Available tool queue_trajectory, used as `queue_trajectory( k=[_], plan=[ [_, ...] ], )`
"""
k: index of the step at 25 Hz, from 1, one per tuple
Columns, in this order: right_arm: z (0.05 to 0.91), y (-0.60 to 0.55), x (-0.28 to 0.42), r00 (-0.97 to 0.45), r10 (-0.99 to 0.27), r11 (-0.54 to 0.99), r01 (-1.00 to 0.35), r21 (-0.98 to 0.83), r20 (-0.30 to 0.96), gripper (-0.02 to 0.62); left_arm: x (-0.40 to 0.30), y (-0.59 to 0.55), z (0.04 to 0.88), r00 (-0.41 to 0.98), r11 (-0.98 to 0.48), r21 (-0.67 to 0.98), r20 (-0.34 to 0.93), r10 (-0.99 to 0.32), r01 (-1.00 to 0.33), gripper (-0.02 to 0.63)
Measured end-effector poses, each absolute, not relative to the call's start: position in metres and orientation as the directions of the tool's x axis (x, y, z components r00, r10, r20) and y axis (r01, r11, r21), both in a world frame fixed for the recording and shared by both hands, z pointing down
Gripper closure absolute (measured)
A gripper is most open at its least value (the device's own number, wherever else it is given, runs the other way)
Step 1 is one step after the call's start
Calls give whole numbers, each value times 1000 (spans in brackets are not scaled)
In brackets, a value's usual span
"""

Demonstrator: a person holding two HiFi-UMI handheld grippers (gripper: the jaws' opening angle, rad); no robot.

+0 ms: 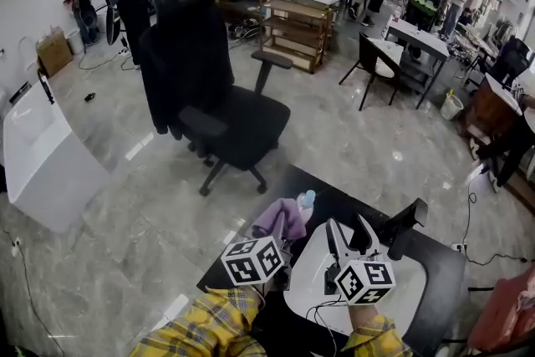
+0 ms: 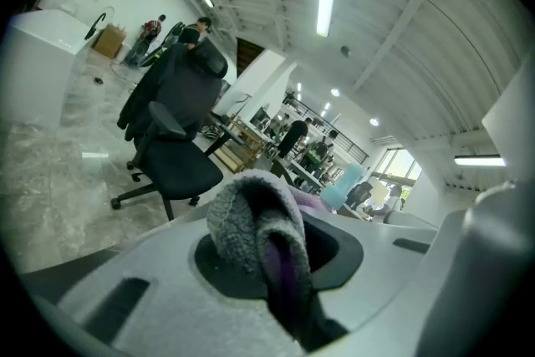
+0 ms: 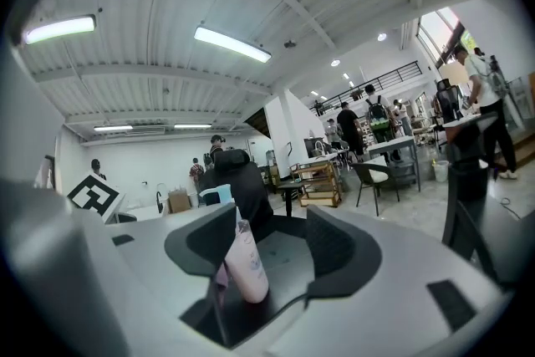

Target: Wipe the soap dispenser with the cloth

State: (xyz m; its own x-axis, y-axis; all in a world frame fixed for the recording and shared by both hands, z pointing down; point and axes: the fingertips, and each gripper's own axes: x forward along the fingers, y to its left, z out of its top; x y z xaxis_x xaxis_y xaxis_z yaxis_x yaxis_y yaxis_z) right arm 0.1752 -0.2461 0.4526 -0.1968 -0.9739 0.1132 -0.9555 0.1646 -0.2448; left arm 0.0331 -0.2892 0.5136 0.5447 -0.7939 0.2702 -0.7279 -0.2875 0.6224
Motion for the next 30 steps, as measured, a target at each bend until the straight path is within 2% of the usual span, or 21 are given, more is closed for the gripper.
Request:
queue_trajectory(
  k=[7, 14, 18, 23, 30],
  plan=[
    [466, -245, 168, -228, -963, 188, -949, -252, 141, 339, 28, -287, 548, 507, -260, 557, 350, -788, -788, 548],
    [473, -252, 161, -298, -941, 247, -928, -278, 158, 341, 24, -285, 560, 501, -328, 432, 387, -774, -840, 548],
    [471, -260, 154, -349, -923, 298, -916, -269, 163, 373, 24, -282, 561, 515, -390, 354, 400, -758, -850, 548],
    [466, -273, 134, -534, -825, 507, -844, -173, 185, 393, 11, -276, 552, 531, -408, 357, 390, -752, -840, 548],
    [454, -290, 106, -782, -592, 772, -620, -139, 197, 388, -14, -261, 533, 540, -424, 363, 331, -774, -830, 548]
  ],
)
